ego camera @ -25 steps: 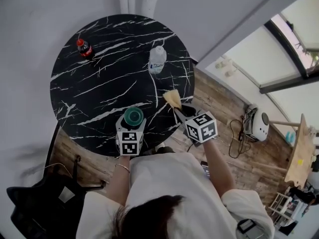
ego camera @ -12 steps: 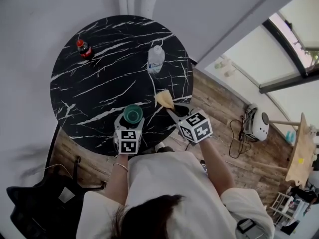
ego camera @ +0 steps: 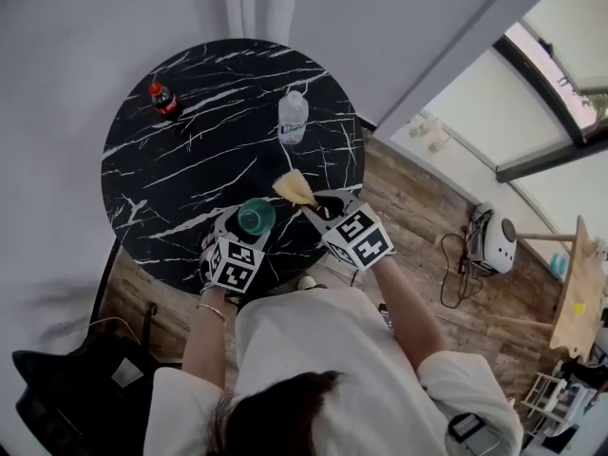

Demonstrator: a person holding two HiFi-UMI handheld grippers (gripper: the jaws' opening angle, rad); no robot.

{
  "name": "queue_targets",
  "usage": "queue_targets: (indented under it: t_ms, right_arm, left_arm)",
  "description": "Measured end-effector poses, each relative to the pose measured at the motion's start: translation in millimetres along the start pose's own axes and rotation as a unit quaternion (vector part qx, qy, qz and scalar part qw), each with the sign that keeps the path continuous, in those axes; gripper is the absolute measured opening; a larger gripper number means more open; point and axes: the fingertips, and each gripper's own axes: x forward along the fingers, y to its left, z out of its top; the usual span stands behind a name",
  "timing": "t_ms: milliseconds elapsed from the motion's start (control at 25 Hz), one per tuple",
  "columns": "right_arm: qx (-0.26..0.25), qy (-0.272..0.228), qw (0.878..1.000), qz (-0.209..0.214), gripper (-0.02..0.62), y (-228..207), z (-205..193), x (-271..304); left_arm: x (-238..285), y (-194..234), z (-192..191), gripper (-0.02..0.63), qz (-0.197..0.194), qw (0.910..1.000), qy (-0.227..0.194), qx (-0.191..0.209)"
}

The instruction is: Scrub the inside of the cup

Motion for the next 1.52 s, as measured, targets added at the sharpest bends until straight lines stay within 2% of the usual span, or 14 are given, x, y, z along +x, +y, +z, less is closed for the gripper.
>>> queue_targets:
  t_ms: [160, 280, 520, 640, 800, 1000, 1120, 1200, 1360, 1520]
  right_arm:
    - [-0.077, 0.01, 0.997, 0.011, 0.078, 13.5, 12.3, -2.6]
    - [-0.14, 0.019, 0.99, 0.015, 0.078, 23.3, 20.4, -2.8]
    - [-0.275, 0.103, 0.955, 0.042, 0.074, 48.9, 7.5, 0.4]
    - [-0.316, 0.145, 0.936, 0.052, 0.075, 56.2, -2.3, 5.1]
    - [-0.342, 0.165, 0.924, 0.056, 0.075, 59.7, -4.4, 5.7]
    - [-0.374, 0.195, 0.905, 0.053, 0.075, 59.3, -8.6, 6.0]
    - [-0.393, 0.194, 0.898, 0.037, 0.075, 58.0, -4.6, 8.3]
    - [-0.396, 0.192, 0.897, 0.03, 0.075, 57.3, -2.2, 9.7]
    - [-0.382, 0.194, 0.903, 0.026, 0.075, 55.7, -0.9, 11.4]
    - [-0.374, 0.195, 0.907, 0.016, 0.075, 53.4, 2.1, 12.2]
  left_arm:
    - [-7.6, 7.5, 5.2, 0.328, -0.014, 0.9982, 0.025, 0.053]
    - [-10.5, 10.9, 4.9, 0.327, -0.019, 0.994, 0.048, 0.096]
    - [-13.1, 8.6, 5.4, 0.327, -0.028, 0.9835, 0.079, 0.16]
    - [-16.3, 7.0, 13.1, 0.327, -0.012, 0.9721, 0.086, 0.218]
    - [-18.6, 4.5, 25.4, 0.328, 0.004, 0.9596, 0.088, 0.267]
    - [-22.1, -14.5, 25.8, 0.327, -0.02, 0.9453, 0.097, 0.311]
    - [-22.2, -17.5, 22.8, 0.325, -0.022, 0.9377, 0.107, 0.33]
    - [-22.7, -17.2, 19.8, 0.325, -0.025, 0.936, 0.116, 0.331]
    - [-23.8, -21.2, 13.5, 0.325, -0.042, 0.9342, 0.14, 0.326]
    - [-24.7, -20.7, 19.4, 0.325, -0.035, 0.9303, 0.144, 0.336]
